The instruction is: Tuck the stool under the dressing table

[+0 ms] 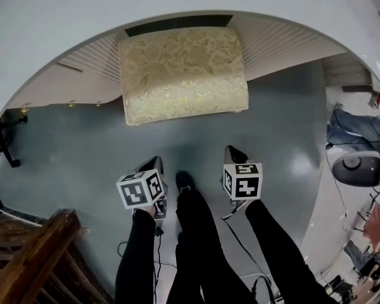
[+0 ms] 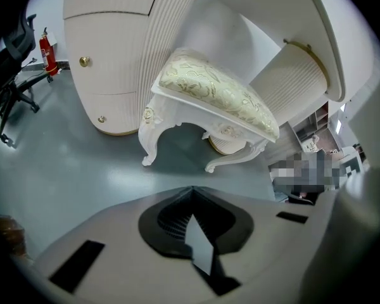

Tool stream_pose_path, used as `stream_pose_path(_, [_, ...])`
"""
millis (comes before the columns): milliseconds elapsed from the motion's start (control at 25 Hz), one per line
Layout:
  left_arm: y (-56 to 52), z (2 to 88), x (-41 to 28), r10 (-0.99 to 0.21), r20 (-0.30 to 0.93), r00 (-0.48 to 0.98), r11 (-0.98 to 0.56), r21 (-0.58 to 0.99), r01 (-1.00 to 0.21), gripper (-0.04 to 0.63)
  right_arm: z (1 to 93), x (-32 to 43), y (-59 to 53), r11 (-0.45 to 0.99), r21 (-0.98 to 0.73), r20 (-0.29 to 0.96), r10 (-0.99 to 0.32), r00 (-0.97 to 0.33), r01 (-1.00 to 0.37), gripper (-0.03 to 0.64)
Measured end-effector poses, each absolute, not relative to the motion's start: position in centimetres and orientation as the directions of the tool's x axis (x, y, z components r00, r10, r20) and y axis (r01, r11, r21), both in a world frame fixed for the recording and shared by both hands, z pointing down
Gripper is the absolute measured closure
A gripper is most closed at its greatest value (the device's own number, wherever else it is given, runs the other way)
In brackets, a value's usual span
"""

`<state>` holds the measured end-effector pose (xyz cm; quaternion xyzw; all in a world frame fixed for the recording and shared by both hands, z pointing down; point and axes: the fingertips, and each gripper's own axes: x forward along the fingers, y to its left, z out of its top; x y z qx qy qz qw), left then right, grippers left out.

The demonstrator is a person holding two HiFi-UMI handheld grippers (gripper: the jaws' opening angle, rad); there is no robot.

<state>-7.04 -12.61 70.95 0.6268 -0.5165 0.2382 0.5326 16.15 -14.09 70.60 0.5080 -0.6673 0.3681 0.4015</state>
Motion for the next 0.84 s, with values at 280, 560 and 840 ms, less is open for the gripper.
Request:
stream_pose_path(280, [-10.2,69.7,-7.3,-0.392,0.848,0.356,0.136,0.436,-0.889,0.588,69.7,16.4,-11.6,0.194,-0.086,0.918,-0.367,-0.153,-0.977,0.612])
stream_pose_path(560, [-8.6,68.6,-7.3,-0.4,0.843,0.361,0.139,0.445,-0.885,0.588,68.2,16.3,-10.3,0.212,-0.09,0.916,-0.365,-0.165,-0.973,0.612])
stream_pose_path(840, [-7.3,67.5,-7.3,-0.41,0.832,0.373,0.145,0.463,-0.874,0.588,66.9,16.1,-8.5,0.203,-0.087,0.918,-0.363,-0.158,-0.975,0.612])
